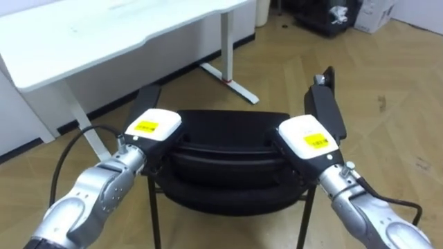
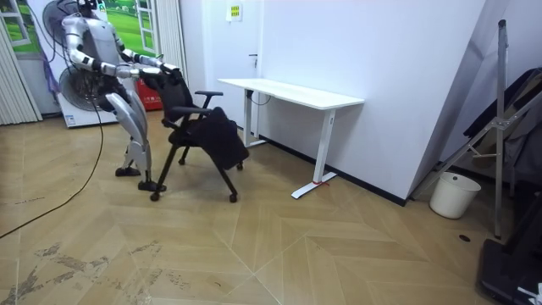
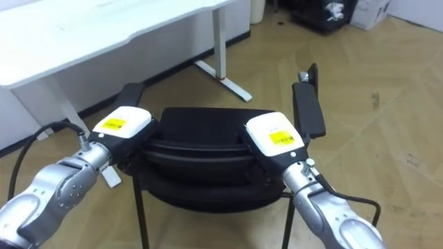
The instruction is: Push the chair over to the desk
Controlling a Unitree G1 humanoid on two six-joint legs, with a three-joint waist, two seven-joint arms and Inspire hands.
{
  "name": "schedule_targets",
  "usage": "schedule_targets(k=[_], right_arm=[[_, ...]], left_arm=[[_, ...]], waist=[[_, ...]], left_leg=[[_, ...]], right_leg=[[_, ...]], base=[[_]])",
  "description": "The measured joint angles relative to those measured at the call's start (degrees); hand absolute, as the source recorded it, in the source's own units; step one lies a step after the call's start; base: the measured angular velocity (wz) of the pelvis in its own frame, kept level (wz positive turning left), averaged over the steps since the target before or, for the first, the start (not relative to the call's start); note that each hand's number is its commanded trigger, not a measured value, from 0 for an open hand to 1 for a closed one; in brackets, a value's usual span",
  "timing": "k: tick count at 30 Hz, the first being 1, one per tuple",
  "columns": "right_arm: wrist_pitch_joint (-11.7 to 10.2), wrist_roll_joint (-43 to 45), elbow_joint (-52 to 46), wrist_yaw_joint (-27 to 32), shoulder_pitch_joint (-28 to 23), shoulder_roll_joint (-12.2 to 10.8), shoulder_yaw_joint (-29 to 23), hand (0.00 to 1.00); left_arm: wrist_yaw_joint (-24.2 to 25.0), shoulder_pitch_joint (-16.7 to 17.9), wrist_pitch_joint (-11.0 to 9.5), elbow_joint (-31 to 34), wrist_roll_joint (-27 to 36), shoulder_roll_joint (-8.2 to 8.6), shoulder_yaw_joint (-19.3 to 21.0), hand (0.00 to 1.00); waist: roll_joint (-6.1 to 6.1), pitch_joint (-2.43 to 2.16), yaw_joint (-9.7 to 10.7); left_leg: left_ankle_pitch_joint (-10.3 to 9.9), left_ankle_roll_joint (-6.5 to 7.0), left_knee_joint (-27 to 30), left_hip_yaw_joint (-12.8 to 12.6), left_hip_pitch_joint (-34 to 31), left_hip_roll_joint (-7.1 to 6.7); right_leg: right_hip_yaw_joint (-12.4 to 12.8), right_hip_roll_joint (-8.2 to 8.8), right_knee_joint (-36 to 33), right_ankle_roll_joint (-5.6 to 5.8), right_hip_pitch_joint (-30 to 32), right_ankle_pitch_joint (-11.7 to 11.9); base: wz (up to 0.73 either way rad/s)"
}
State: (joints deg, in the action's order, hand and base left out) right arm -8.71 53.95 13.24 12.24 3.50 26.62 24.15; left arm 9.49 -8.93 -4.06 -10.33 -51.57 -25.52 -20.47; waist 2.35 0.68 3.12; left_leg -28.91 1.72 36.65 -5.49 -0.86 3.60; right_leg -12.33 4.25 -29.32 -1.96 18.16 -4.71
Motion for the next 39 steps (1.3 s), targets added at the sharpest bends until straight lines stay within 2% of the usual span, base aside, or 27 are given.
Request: schedule_targets(k=[1, 2, 4, 5, 6, 7, 8, 9, 10, 11, 12, 14, 15, 17, 18, 19, 20, 21, 22, 23, 25, 26, 28, 30, 34, 36, 39], right_arm=[[0.0, -0.2, -0.4, -0.7, 0.3, -0.1, 0.0, 1.0], [0.0, -0.3, -0.5, -1.1, 0.5, -0.2, -0.1, 1.0], [0.1, -0.3, 0.0, -2.1, 1.3, -1.4, -0.4, 1.0], [0.1, -0.3, 0.1, -2.1, 1.3, -1.6, -0.4, 1.0], [0.1, -0.3, 0.4, -2.4, 1.3, -1.8, -0.4, 1.0], [0.0, -0.3, 0.4, -2.4, 1.2, -1.8, -0.3, 1.0], [0.0, -0.3, 0.5, -2.4, 1.2, -1.8, -0.3, 1.0], [-0.1, -0.3, 0.7, -2.0, 1.2, -1.8, -0.2, 1.0], [-0.2, -0.2, 1.1, -1.1, 1.2, -1.6, -0.2, 1.0], [-0.2, -0.2, 1.2, -0.8, 1.1, -1.4, -0.3, 1.0], [-0.2, -0.1, 1.2, -0.5, 1.1, -1.2, -0.5, 1.0], [-0.4, 0.0, 1.7, -0.4, 1.2, -1.1, -0.5, 1.0], [-0.7, 0.0, 2.0, -0.4, 1.1, -1.2, -0.5, 1.0], [-1.5, 0.0, 2.0, 0.1, 0.7, 0.1, -0.6, 1.0], [-1.9, -0.1, 1.8, 0.4, 0.6, 0.4, -0.6, 1.0], [-2.1, -0.1, 1.8, 0.7, 0.6, 0.6, -0.9, 1.0], [-2.1, -0.1, 1.8, 0.8, 0.6, 0.6, -1.1, 1.0], [-2.1, 0.1, 1.7, 0.8, 0.3, 0.5, -1.2, 1.0], [-1.8, 0.3, 1.3, 0.8, -0.2, 0.6, -1.3, 1.0], [-1.7, 0.4, 0.9, 0.9, -0.4, 0.8, -1.3, 1.0], [-1.3, 0.6, 0.4, 0.9, -0.5, 0.6, -1.3, 1.0], [-1.2, 0.6, 0.4, 1.0, -0.6, 0.7, -1.2, 1.0], [-0.4, 0.6, -0.9, 1.3, -0.6, 0.9, -1.1, 1.0], [0.0, 0.7, -1.2, 1.3, -0.6, 1.0, -1.3, 1.0], [0.1, 0.1, -1.4, 1.3, -0.7, 2.1, -1.3, 1.0], [0.2, 0.1, -1.3, 1.3, -0.8, 2.2, -1.4, 1.0], [0.4, 0.2, -1.3, 1.5, -1.4, 1.8, -1.8, 1.0]], left_arm=[[0.0, 0.0, 0.1, 0.8, 0.0, -0.63, 0.0, 1.0], [0.1, 0.0, 0.3, 1.2, 0.0, -0.75, 0.1, 1.0], [0.1, -0.1, 1.3, 1.6, 0.0, -0.92, 0.2, 1.0], [0.2, 0.0, 1.5, 1.6, 0.0, -0.91, 0.1, 1.0], [0.3, 0.0, 1.7, 1.6, 0.1, -1.07, -0.1, 1.0], [0.4, 0.2, 1.9, 1.6, 0.2, -1.01, -0.1, 1.0], [0.4, 0.3, 2.0, 1.6, 0.2, -1.01, -0.1, 1.0], [0.4, 0.3, 2.2, 1.6, 0.2, -0.93, -0.2, 1.0], [0.3, 0.4, 2.4, 1.5, 0.0, -0.92, -0.4, 1.0], [0.1, 0.4, 2.5, 1.5, -0.1, -0.66, -0.5, 1.0], [-0.4, 0.5, 2.6, 1.4, -0.5, 0.01, -0.5, 1.0], [-1.2, 1.2, 2.7, 1.5, -0.6, 0.35, -0.6, 1.0], [-1.5, 1.6, 2.8, 1.5, -0.6, 0.42, -0.8, 1.0], [-1.8, 1.8, 2.6, 1.5, -0.6, 0.49, -1.5, 1.0], [-2.2, 2.2, 2.4, 2.0, -0.6, 0.47, -1.8, 1.0], [-2.4, 2.4, 2.4, 2.6, -0.6, 0.45, -1.8, 1.0], [-2.5, 2.4, 2.4, 2.7, -0.6, 0.48, -1.7, 1.0], [-2.7, 2.7, 2.3, 2.7, -0.6, 0.5, -1.8, 1.0], [-2.9, 2.5, 2.4, 2.7, -0.6, 0.3, -2.0, 1.0], [-3.1, 2.2, 2.7, 2.7, -0.6, 0.17, -2.3, 1.0], [-3.3, 2.0, 3.0, 2.6, -0.7, 0.11, -2.3, 1.0], [-3.3, 1.9, 3.0, 2.5, -0.6, 0.17, -2.3, 1.0], [-3.9, 1.6, 2.9, 2.5, -0.6, 0.37, -2.3, 1.0], [-4.1, 1.2, 2.8, 2.5, -0.5, 0.46, -2.3, 1.0], [-4.2, 0.8, 2.4, 1.9, -0.5, 1.33, -2.3, 1.0], [-4.2, 0.2, 1.9, 1.0, -0.8, 1.87, -2.3, 1.0], [-4.0, -0.2, 1.5, 1.0, -1.7, 2.13, -2.1, 1.0]], waist=[[-0.08, -0.09, 0.0], [-0.04, -0.06, -0.1], [-0.49, 0.06, -0.1], [-0.47, 0.07, -0.4], [-0.43, 0.15, -0.6], [-0.54, 0.2, -0.7], [-0.75, 0.33, -0.7], [-1.27, 0.46, -1.2], [-1.72, 0.57, -1.2], [-1.72, 0.57, -1.1], [-2.11, 0.84, -1.6], [-2.48, 1.05, -1.8], [-2.78, 1.15, -1.7], [-2.83, 1.12, -1.3], [-2.74, 1.02, -1.1], [-2.54, 0.83, -0.4], [-2.46, 0.78, -0.2], [-2.52, -0.03, -0.1], [-3.71, -0.62, 0.5], [-3.94, -0.49, 1.1], [-4.16, -0.53, 1.6], [-4.15, -0.53, 1.6], [-3.74, -0.34, 1.7], [-3.74, -0.33, 1.8], [-3.9, -0.22, 3.0], [-4.06, -0.14, 2.9], [-4.86, -0.11, 2.9]], left_leg=[[-0.6, -1.11, -0.2, 0.6, 0.9, 1.11], [-0.8, -1.58, 0.1, 0.5, 1.2, 1.79], [0.7, -3.84, 7.9, -1.5, 0.3, 4.94], [1.6, -4.16, 10.6, -1.9, 0.0, 5.9], [4.3, -4.37, 16.2, -2.2, -1.4, 7.81], [8.2, -4.32, 20.8, -2.3, -2.8, 9.28], [10.5, -4.05, 22.8, -2.3, -3.7, 9.99], [15.6, -3.54, 26.0, -2.0, -5.1, 10.47], [18.6, -3.78, 28.2, -1.1, -6.8, 10.19], [18.5, -3.65, 29.1, -0.7, -8.1, 9.74], [17.5, -2.85, 29.1, -1.1, -10.3, 9.01], [15.5, -2.85, 27.3, -2.8, -13.4, 8.22], [14.7, -2.8, 24.2, -3.8, -15.3, 7.35], [14.7, -2.99, 16.2, -4.0, -17.8, 6.1], [15.0, -3.25, 8.5, -4.7, -18.3, 5.32], [16.5, -3.41, 0.5, -5.2, -18.4, 4.65], [18.6, -2.44, -2.8, -5.6, -18.3, 4.53], [21.9, -0.19, -4.9, -6.4, -17.4, 3.33], [22.0, 0.38, -6.1, -7.0, -15.9, 1.66], [21.8, 0.72, -6.2, -7.0, -15.3, 1.12], [20.8, 1.12, -6.1, -7.0, -14.3, -0.2], [20.6, 1.15, -6.2, -7.1, -14.1, -0.46], [18.6, 1.55, -6.5, -8.2, -13.4, -1.37], [18.0, 2.12, -6.9, -9.0, -13.3, -1.68], [16.3, 3.31, -6.5, -9.1, -12.5, -3.55], [15.4, 3.61, -5.9, -8.1, -12.2, -4.36], [14.5, 3.84, -5.2, -6.6, -12.4, -5.29]], right_leg=[[-0.9, -1.05, -1.3, -0.72, -0.5, -1.2], [-1.2, -1.52, -2.0, -1.06, -0.8, -2.4], [-3.0, -1.89, -6.0, -2.67, -2.3, -6.9], [-3.2, -2.14, -6.9, -2.8, -3.0, -8.0], [-3.7, -2.72, -8.0, -3.12, -4.5, -10.4], [-4.3, -3.06, -8.6, -3.53, -6.0, -12.3], [-4.5, -3.32, -8.5, -3.71, -6.8, -13.0], [-4.4, -3.44, -8.4, -4.16, -8.3, -14.2], [-4.5, -3.34, -7.9, -4.41, -9.6, -15.2], [-4.6, -3.29, -7.6, -4.49, -10.1, -15.5], [-4.5, -3.12, -7.1, -4.71, -11.1, -16.0], [-4.4, -2.81, -6.4, -4.86, -13.3, -17.0], [-4.4, -2.22, -5.9, -4.55, -14.7, -17.8], [-4.5, -1.87, -4.4, -3.69, -16.4, -18.5], [-4.1, -1.68, -3.6, -3.02, -17.4, -19.0], [-4.1, -1.61, -2.9, -2.39, -18.6, -19.3], [-4.1, -1.55, -2.6, -2.0, -19.1, -19.5], [-3.4, -0.61, -2.3, -0.96, -20.0, -20.2], [-3.5, 0.87, -1.5, 0.17, -20.7, -20.7], [-3.5, 1.09, -0.6, 0.67, -21.3, -20.5], [-3.3, 1.44, 3.1, 2.04, -23.9, -19.7], [-3.3, 1.52, 3.8, 2.3, -24.3, -19.5], [-3.5, 2.17, 4.2, 2.94, -25.1, -19.1], [-3.7, 3.31, 1.3, 3.18, -24.1, -19.1], [-2.6, 6.18, -8.3, 3.86, -21.1, -18.7], [-3.1, 6.98, -10.4, 3.98, -21.0, -18.7], [-4.6, 7.83, -12.9, 4.95, -20.8, -18.0]], base=[[0.36], [0.34], [0.28], [0.19], [0.18], [0.21], [0.16], [0.14], [0.14], [0.1], [-0.09], [-0.15], [0.0], [0.02], [0.0], [0.0], [-0.03], [0.03], [0.08], [0.2], [0.03], [-0.11], [-0.09], [-0.06], [0.08], [0.13], [0.26]])
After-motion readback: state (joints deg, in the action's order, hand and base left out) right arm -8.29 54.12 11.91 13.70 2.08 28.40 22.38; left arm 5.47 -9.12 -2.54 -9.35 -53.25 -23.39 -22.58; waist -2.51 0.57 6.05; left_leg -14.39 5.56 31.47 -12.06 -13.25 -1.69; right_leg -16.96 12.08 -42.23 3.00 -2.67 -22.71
